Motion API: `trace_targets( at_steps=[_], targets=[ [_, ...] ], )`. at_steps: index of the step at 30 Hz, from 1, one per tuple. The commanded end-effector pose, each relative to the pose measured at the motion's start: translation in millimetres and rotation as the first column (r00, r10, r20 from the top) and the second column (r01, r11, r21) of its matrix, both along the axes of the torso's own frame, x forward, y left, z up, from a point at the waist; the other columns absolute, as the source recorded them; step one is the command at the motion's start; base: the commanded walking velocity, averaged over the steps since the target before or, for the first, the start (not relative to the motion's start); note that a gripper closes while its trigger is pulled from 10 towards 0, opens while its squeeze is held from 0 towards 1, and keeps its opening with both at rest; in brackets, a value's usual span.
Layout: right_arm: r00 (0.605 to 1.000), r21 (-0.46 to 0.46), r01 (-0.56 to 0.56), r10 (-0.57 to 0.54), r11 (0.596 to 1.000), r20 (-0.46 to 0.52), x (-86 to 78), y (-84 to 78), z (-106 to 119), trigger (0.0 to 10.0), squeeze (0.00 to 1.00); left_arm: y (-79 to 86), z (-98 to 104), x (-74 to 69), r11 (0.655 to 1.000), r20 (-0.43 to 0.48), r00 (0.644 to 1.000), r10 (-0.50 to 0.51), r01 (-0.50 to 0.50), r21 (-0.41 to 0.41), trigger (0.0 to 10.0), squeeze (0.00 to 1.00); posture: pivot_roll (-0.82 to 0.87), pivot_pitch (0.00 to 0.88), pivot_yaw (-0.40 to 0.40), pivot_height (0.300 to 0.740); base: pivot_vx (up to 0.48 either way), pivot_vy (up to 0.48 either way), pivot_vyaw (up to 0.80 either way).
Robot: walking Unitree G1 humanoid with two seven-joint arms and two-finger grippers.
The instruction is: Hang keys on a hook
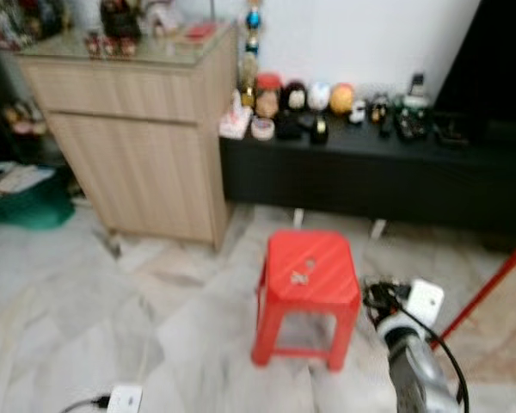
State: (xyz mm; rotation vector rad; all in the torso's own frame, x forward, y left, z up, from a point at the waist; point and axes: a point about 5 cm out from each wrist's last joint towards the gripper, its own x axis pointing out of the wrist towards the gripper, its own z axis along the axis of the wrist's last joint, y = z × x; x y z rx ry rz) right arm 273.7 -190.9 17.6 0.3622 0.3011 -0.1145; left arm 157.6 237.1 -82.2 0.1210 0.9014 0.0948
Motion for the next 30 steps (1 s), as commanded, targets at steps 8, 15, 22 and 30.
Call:
trace_targets(
  at_steps=[8, 15, 22, 30],
  targets=[
    [1.0, -0.002, 0.028, -0.028, 1.0, 0.005, 1.2, -5.4, 1.7, 10.0, 0.0, -1.6, -2.5, -3.9, 1.0, -0.028, 0.999, -0.02, 0.02, 0.009, 10.0, 0.0, 0.06, 0.0, -0.036, 0.74, 0.0, -0.192, 0.0],
    [1.0, -0.005, 0.022, -0.022, 1.0, 0.001, 1.3, -5.6, 0.8, 10.0, 0.0, -3.3, -3.1, -4.3, 1.0, -0.03, 0.999, -0.021, 0.021, 0.01, 10.0, 0.0, 0.06, 0.0, -0.038, 0.74, 0.0, -0.33, 0.0],
    [1.0, -0.006, 0.018, -0.018, 1.0, 0.001, 1.3, -5.2, 0.8, 10.0, 0.0, -3.5, -3.3, -4.7, 1.0, -0.03, 0.999, -0.023, 0.023, 0.011, 10.0, 0.0, 0.06, 0.0, -0.04, 0.74, 0.0, -0.368, 0.0],
    [1.0, -0.008, 0.016, -0.016, 1.0, -0.001, 1.4, -4.8, 0.5, 10.0, 0.0, -3.0, -3.6, -6.1, 1.0, -0.031, 0.999, -0.024, 0.024, 0.013, 10.0, 0.0, 0.06, 0.0, -0.04, 0.74, 0.0, -0.48, 0.0]
  ],
)
